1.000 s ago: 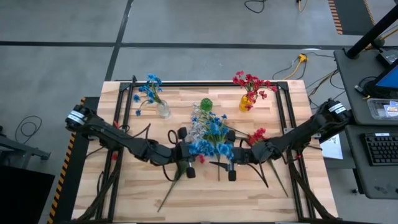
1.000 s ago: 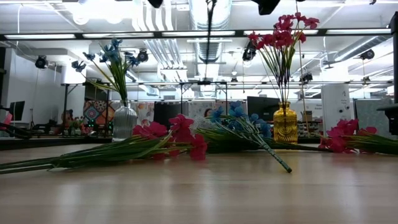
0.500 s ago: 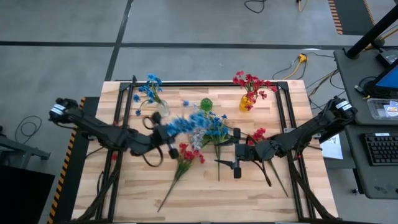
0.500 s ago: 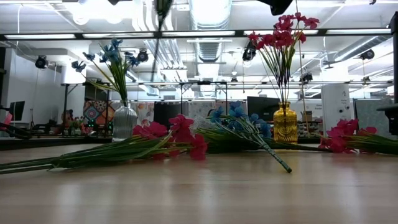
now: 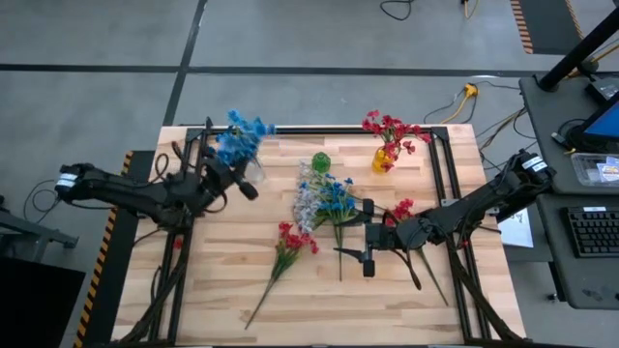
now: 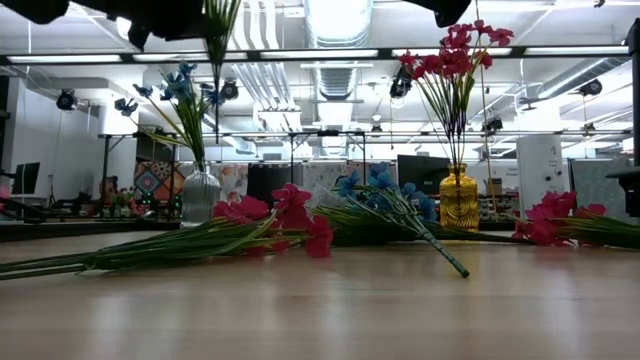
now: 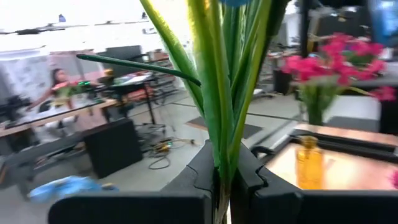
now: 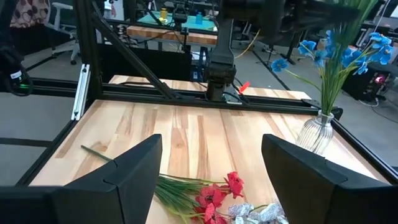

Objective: Sort flowers into vase by color
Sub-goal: Put the blue flowers into the transparent vase

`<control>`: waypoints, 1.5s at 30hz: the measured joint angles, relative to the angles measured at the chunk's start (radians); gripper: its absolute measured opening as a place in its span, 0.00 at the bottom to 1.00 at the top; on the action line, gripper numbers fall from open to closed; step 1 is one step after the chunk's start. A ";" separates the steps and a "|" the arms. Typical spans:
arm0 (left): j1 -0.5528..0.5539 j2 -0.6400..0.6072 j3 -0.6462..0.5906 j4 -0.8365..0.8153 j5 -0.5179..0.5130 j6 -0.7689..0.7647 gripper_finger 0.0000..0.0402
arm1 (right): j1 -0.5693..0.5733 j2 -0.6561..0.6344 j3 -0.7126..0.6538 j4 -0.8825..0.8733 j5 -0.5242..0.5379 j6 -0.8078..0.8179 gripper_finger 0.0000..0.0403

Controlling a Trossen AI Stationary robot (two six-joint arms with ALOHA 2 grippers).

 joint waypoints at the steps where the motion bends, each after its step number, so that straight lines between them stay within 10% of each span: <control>1: 0.011 -0.012 -0.004 0.000 0.000 0.000 0.00 | 0.000 0.000 0.000 0.000 0.000 -0.001 0.66; 45: 0.185 -0.034 -0.121 -0.004 -0.001 -0.124 0.00 | -0.011 0.001 0.000 -0.003 0.000 -0.001 0.68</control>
